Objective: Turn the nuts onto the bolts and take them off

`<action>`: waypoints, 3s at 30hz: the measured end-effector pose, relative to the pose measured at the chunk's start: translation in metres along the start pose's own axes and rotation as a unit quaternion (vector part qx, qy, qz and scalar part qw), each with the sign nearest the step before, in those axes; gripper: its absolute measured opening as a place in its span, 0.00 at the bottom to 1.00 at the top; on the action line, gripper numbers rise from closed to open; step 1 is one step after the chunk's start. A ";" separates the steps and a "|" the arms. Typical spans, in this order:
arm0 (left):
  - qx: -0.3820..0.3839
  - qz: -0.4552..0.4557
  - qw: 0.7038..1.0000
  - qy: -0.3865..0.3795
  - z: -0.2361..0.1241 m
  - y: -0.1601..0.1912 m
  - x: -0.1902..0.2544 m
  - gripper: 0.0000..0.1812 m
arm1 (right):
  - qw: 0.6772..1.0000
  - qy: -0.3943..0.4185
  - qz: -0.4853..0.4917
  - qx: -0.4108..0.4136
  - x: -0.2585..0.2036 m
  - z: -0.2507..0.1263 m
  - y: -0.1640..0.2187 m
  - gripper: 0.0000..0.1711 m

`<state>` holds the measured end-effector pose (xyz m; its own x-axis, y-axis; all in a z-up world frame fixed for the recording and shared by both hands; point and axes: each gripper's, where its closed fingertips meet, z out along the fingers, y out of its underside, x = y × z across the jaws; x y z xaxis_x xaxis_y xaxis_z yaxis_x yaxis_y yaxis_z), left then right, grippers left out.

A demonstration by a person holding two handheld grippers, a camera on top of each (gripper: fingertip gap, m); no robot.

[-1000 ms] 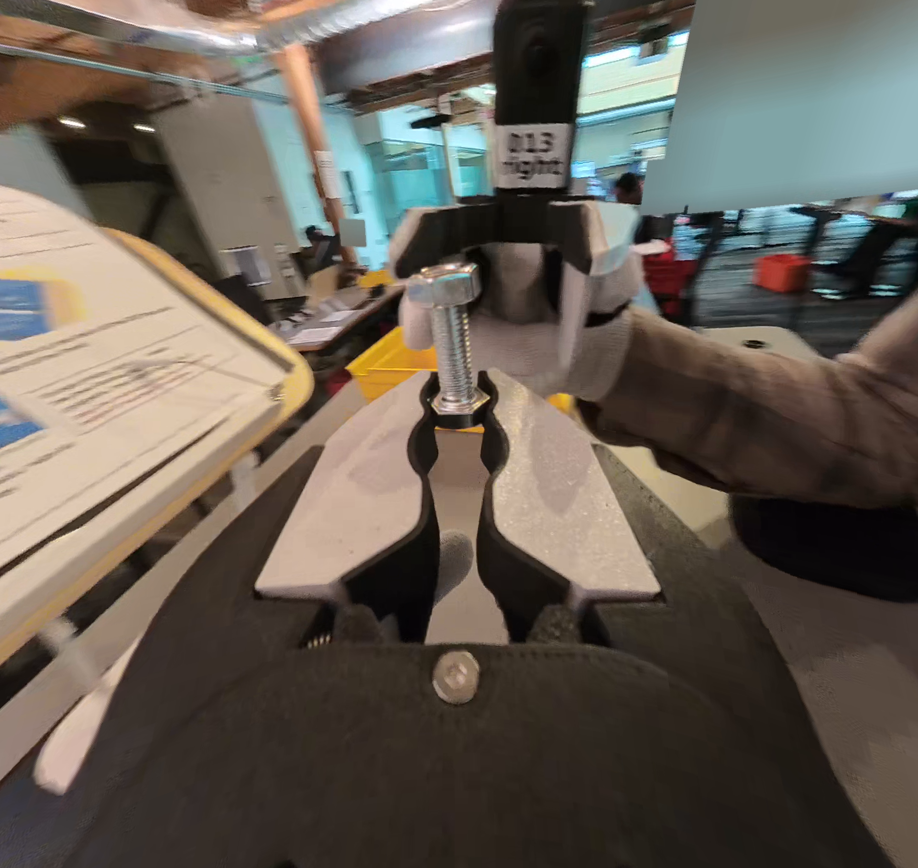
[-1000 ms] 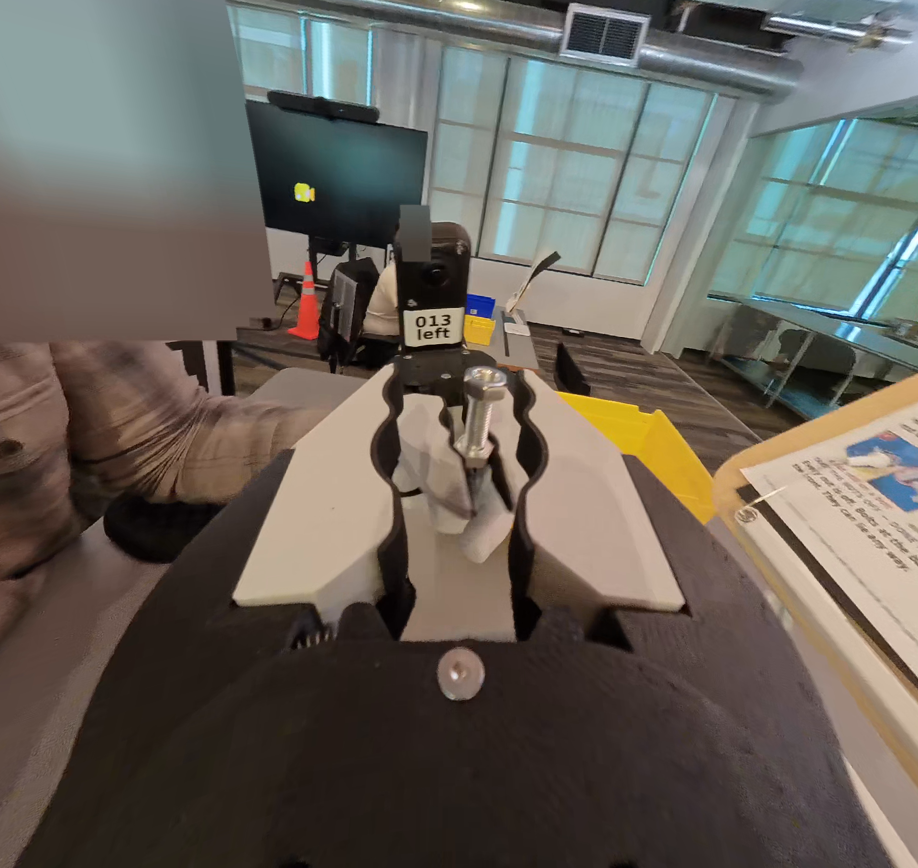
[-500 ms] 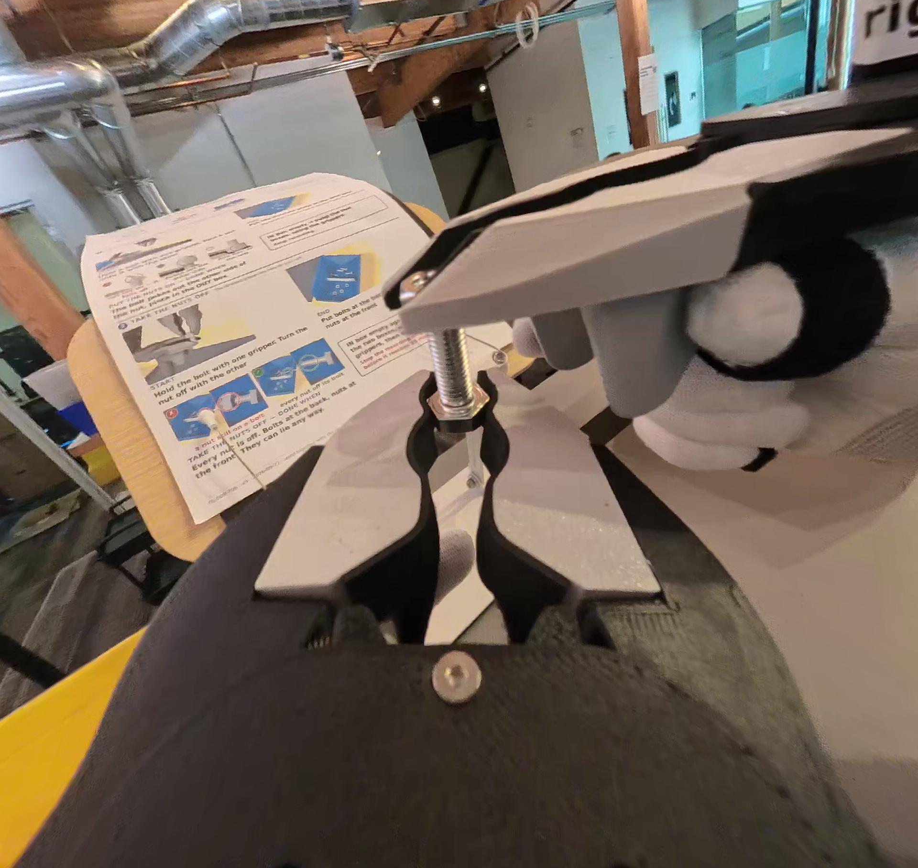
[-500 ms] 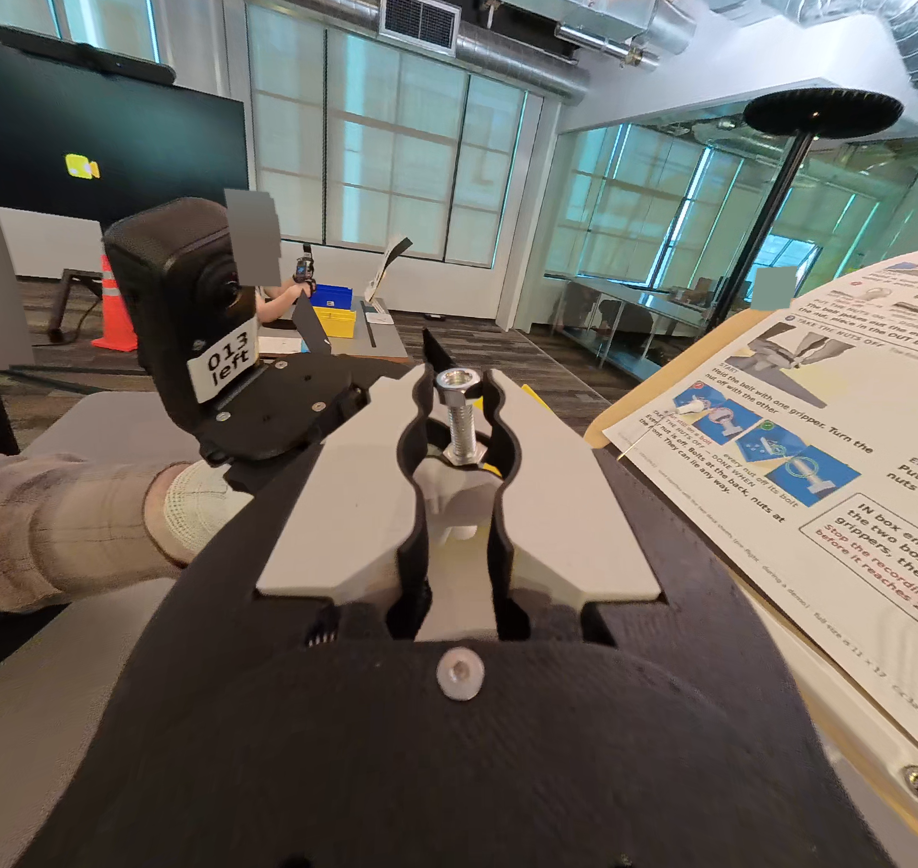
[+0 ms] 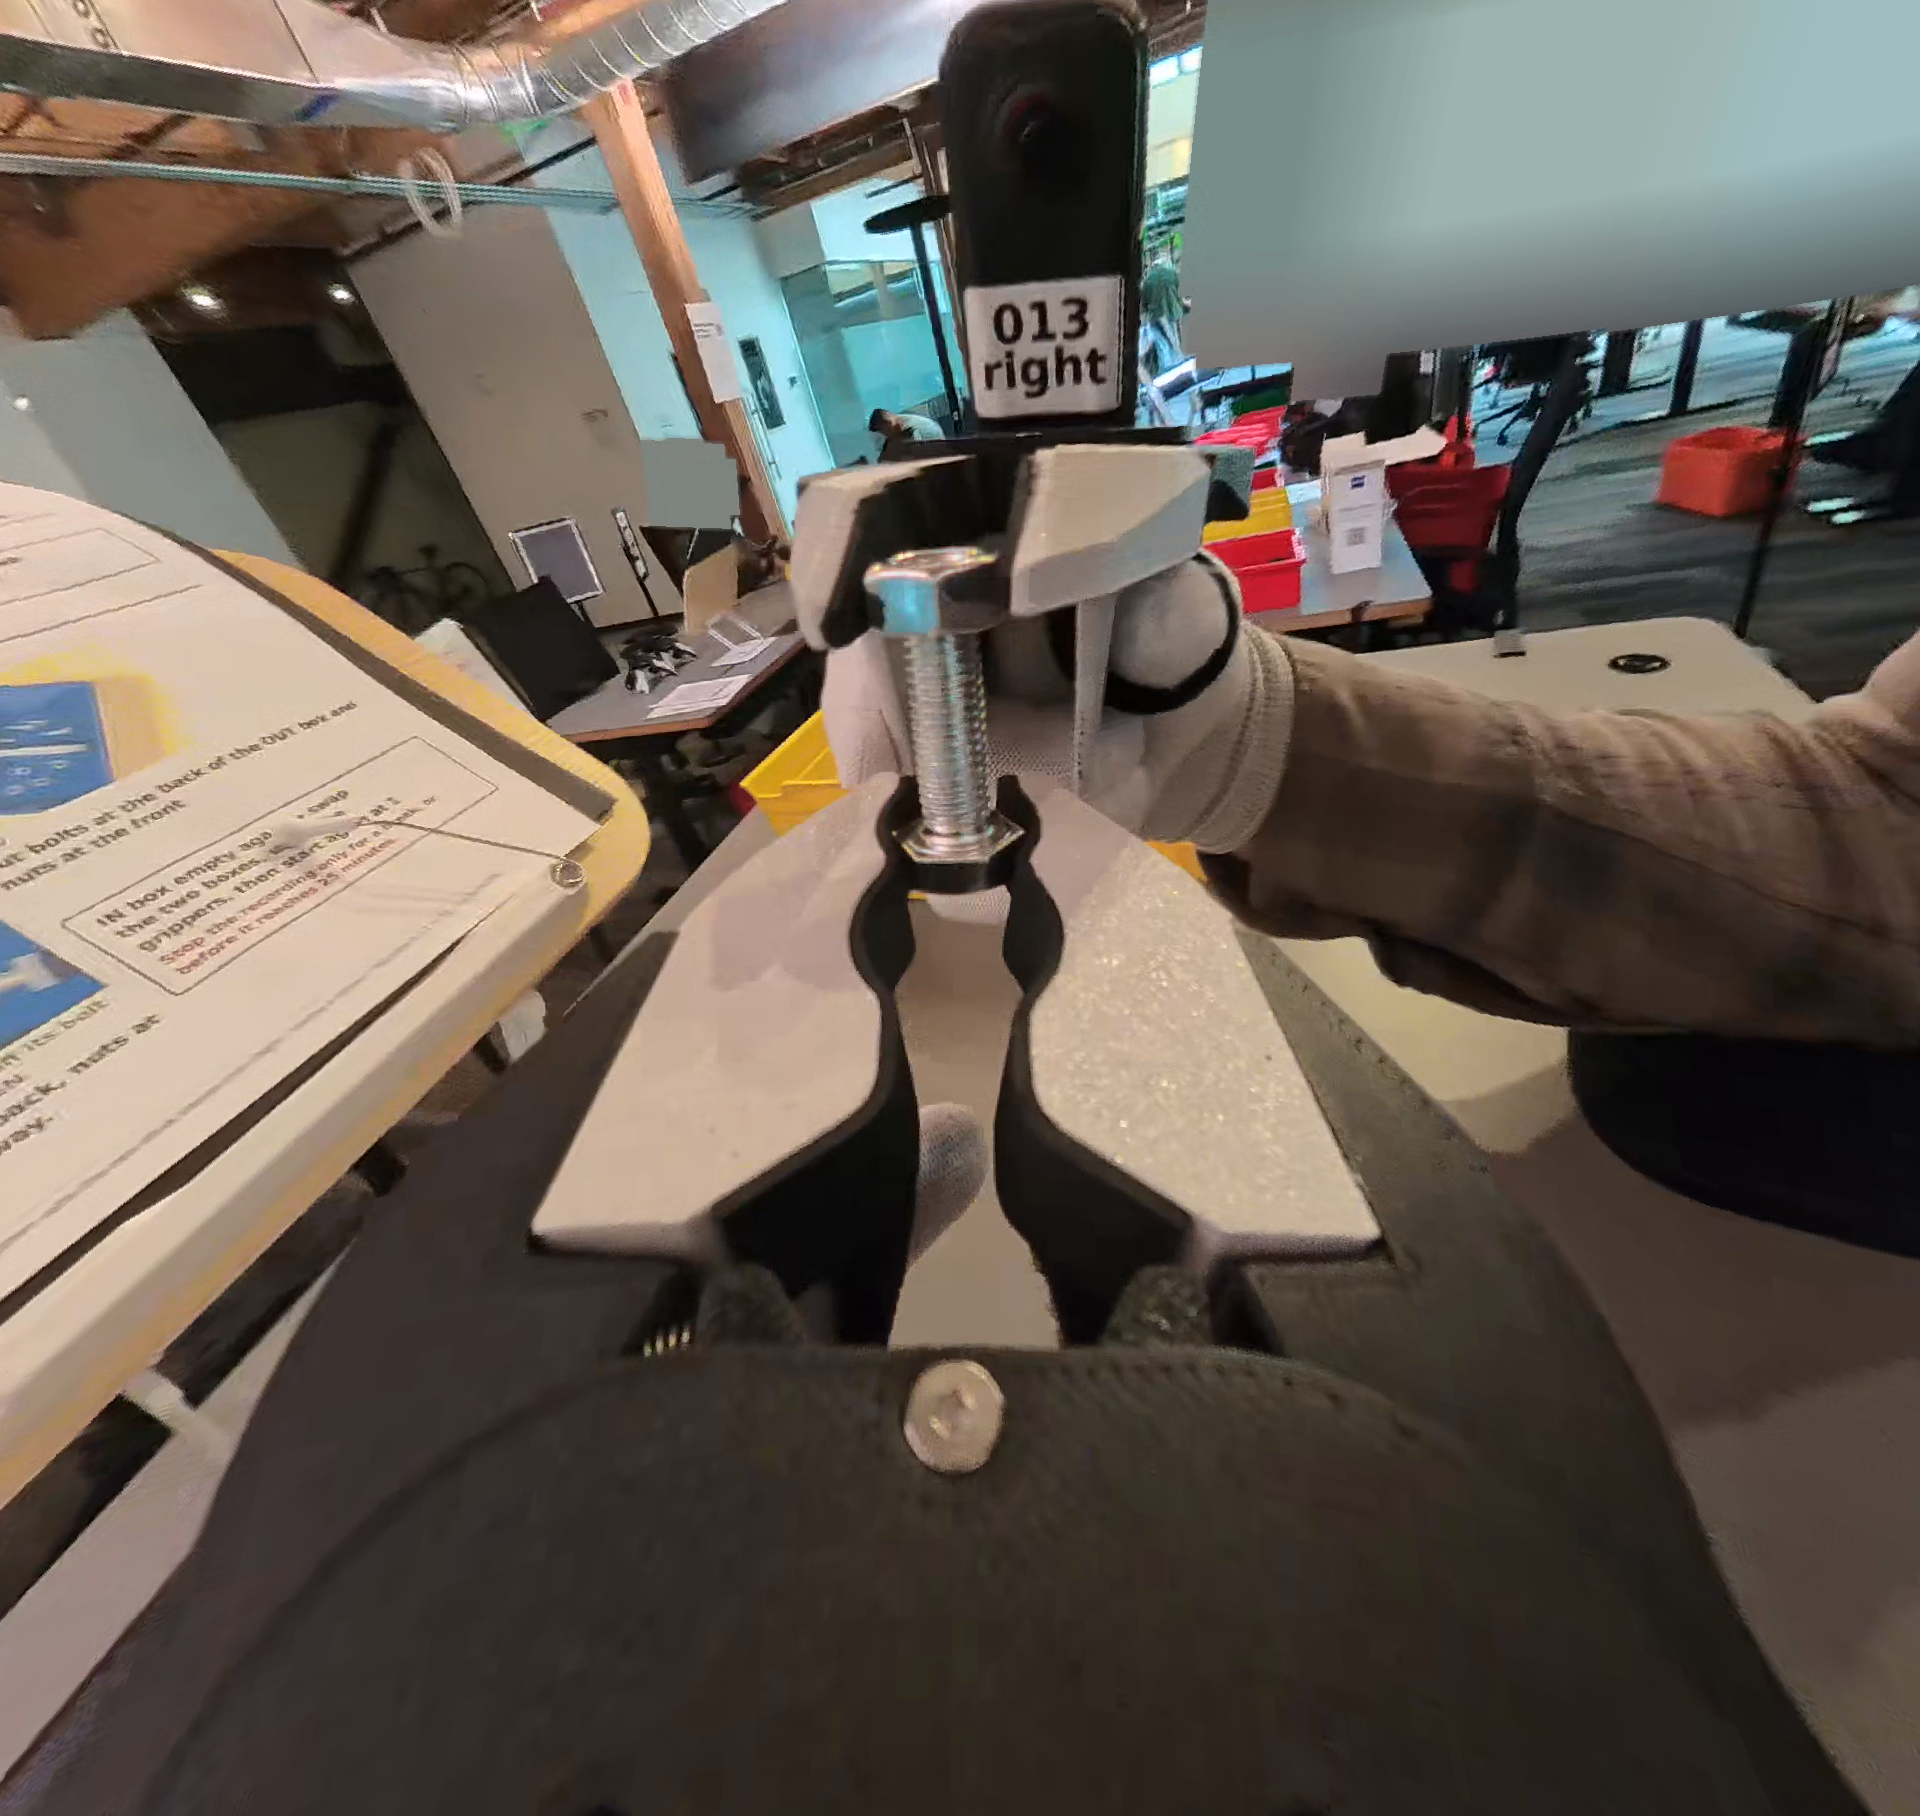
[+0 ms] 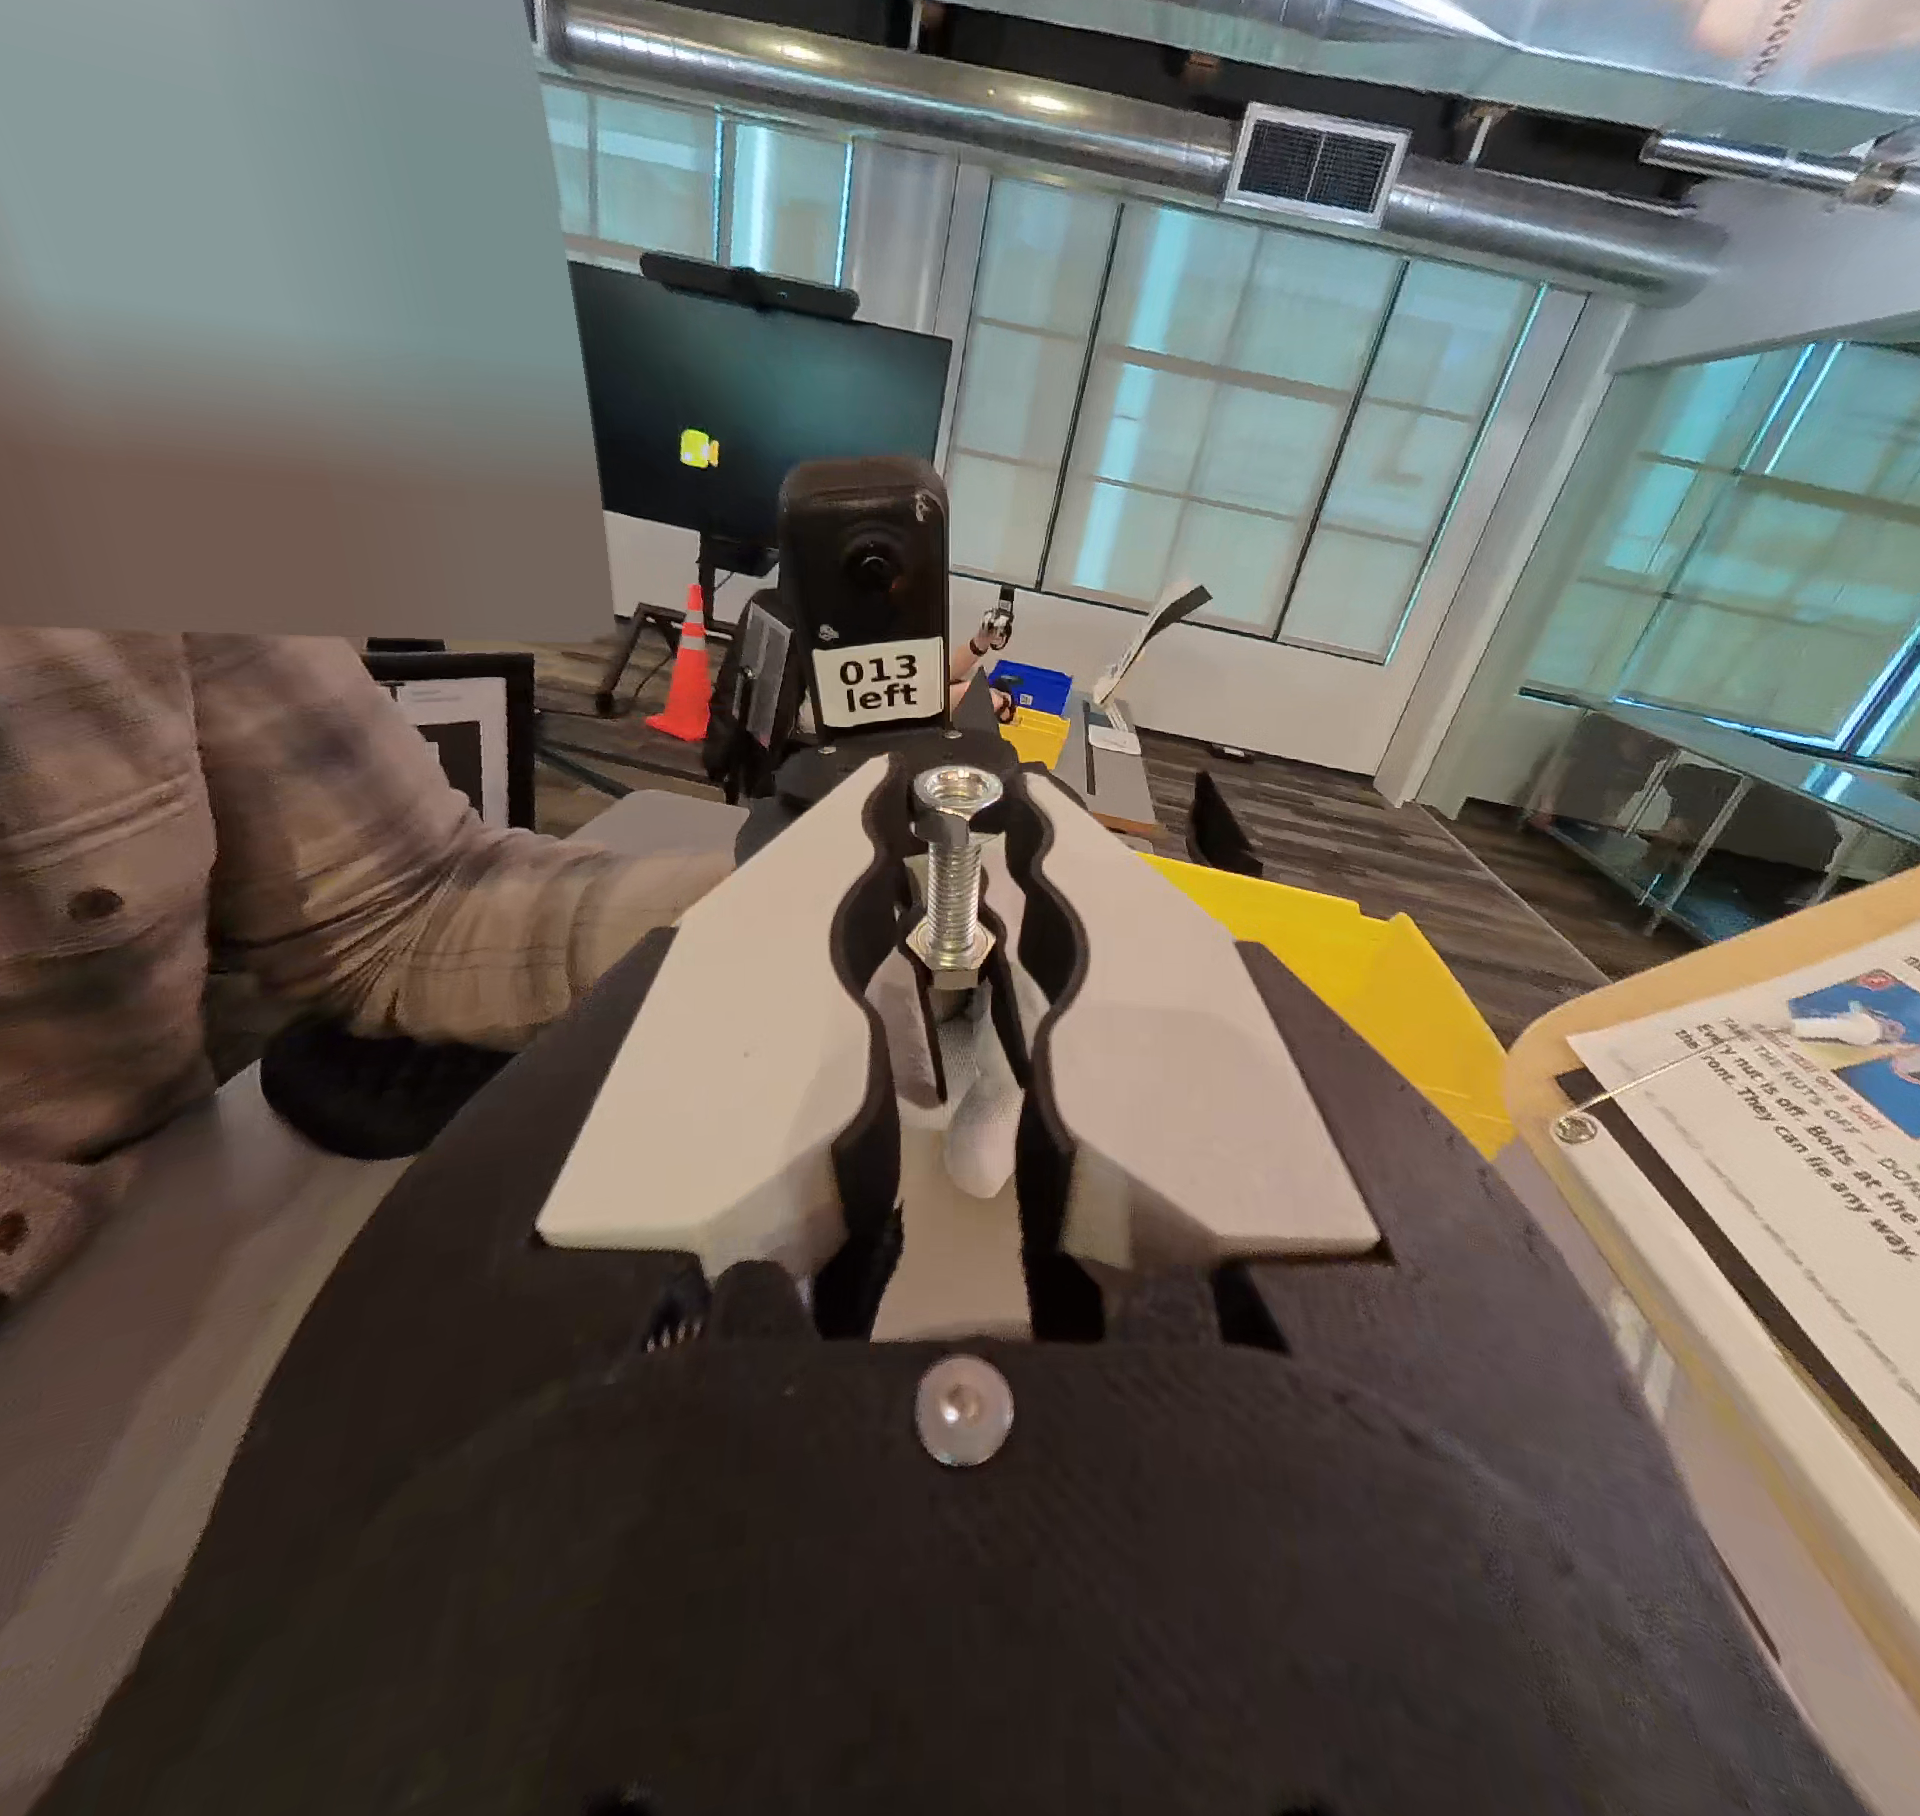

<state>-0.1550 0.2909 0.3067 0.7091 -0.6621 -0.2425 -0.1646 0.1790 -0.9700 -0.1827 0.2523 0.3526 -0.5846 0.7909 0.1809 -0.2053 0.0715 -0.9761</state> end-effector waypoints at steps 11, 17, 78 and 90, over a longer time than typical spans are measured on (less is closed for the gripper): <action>-0.007 0.008 0.985 -0.174 -0.007 0.006 -0.052 0.08 | 0.990 0.132 -0.011 -0.043 0.036 0.007 0.007 0.32; -0.044 0.031 0.946 -0.321 -0.016 0.023 -0.084 0.08 | 0.971 0.227 -0.011 -0.071 0.066 0.016 0.027 0.20; 0.079 -0.119 0.930 0.339 -0.025 -0.006 0.091 0.08 | 0.980 -0.195 0.033 -0.013 -0.069 0.007 0.010 0.10; 0.081 -0.142 0.894 0.417 -0.035 -0.006 0.113 0.08 | 0.962 -0.269 0.043 0.005 -0.091 -0.002 0.005 0.10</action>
<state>-0.0983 0.1894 0.2847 -0.0621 -0.9979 0.0190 0.0916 -0.0247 -0.9955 -0.1290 0.1814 0.3307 -0.9212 0.3637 0.1383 -0.1442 0.0110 -0.9895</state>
